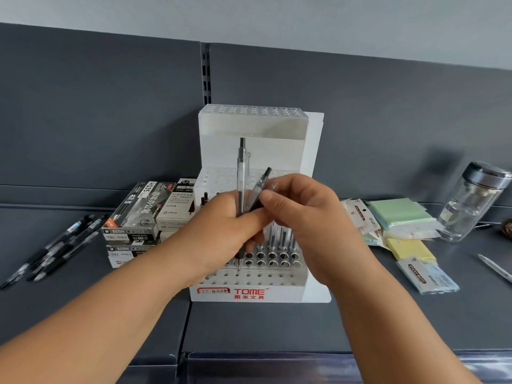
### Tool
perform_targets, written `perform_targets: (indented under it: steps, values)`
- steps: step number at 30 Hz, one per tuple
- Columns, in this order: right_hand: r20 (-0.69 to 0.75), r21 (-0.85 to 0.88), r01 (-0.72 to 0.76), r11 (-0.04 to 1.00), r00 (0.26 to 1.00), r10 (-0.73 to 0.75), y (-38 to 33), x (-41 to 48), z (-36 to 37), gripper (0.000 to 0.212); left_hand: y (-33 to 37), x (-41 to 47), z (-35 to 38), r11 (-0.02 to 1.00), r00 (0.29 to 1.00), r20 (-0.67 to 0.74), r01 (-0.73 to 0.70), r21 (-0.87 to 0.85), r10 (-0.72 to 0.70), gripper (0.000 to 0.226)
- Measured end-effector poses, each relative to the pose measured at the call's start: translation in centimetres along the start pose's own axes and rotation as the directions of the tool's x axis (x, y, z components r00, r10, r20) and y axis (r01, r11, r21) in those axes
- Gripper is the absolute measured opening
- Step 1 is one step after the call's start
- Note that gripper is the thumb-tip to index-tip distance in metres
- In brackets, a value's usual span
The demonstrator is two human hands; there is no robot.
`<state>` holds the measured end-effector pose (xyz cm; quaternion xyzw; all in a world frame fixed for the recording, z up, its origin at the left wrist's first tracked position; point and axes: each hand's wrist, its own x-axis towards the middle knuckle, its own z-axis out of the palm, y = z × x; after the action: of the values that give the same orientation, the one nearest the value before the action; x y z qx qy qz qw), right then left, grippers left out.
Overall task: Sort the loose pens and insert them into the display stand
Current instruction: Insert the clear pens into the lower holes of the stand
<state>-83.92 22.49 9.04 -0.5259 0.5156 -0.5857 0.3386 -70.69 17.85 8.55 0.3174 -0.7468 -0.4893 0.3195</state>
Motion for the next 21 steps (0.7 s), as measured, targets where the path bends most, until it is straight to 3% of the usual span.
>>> perform_targets:
  steps: [3, 7, 11, 12, 14, 15, 17, 19, 21]
  values:
    - [-0.040, 0.084, 0.009, 0.996, 0.999, -0.006, -0.6, -0.1, 2.9, 0.008, -0.4, -1.7, -3.2, 1.000, 1.000, -0.017, 0.002, -0.012, -0.002, 0.026]
    - [-0.217, 0.292, 0.019, 0.956, 0.975, 0.046, -0.6, 0.6, 1.8, 0.012, -1.1, -1.9, -4.3, 0.993, 0.995, -0.054, 0.084, -0.081, -0.089, 0.017]
    - [-0.219, 0.334, -0.017, 0.943, 0.971, 0.095, -0.5, 0.1, 3.3, 0.014, -2.0, -3.0, -6.9, 0.968, 0.970, -0.159, 0.151, -0.202, -0.184, 0.015]
    - [-0.216, 0.279, -0.041, 0.960, 0.971, 0.104, -0.4, -0.1, 3.8, 0.015, -2.1, -3.2, -7.5, 0.965, 0.961, -0.193, 0.155, -0.212, -0.197, 0.013]
    - [-0.201, -0.020, -0.088, 0.996, 0.976, 0.082, -0.1, -0.6, 4.6, 0.017, -2.2, -3.4, -8.8, 0.963, 0.941, -0.260, 0.161, -0.218, -0.216, 0.011]
    - [-0.175, -0.225, -0.095, 0.970, 0.983, 0.055, 0.0, -0.8, 5.0, 0.018, -2.2, -3.5, -9.3, 0.965, 0.932, -0.288, 0.163, -0.208, -0.219, 0.011]
    - [-0.079, -0.572, -0.027, 0.820, 0.997, -0.022, -0.1, -1.3, 6.2, 0.019, -2.2, -3.6, -10.2, 0.978, 0.927, -0.322, 0.159, -0.134, -0.194, 0.013]
    - [0.020, -0.706, 0.091, 0.703, 0.994, -0.109, -0.8, -1.6, 8.2, 0.019, -2.1, -3.8, -10.4, 0.989, 0.934, -0.324, 0.139, -0.052, -0.148, 0.015]
    - [0.100, -0.659, 0.190, 0.727, 0.981, -0.166, -1.2, -1.8, 10.4, 0.020, -1.9, -4.0, -10.3, 0.994, 0.939, -0.325, 0.109, -0.022, -0.110, 0.016]
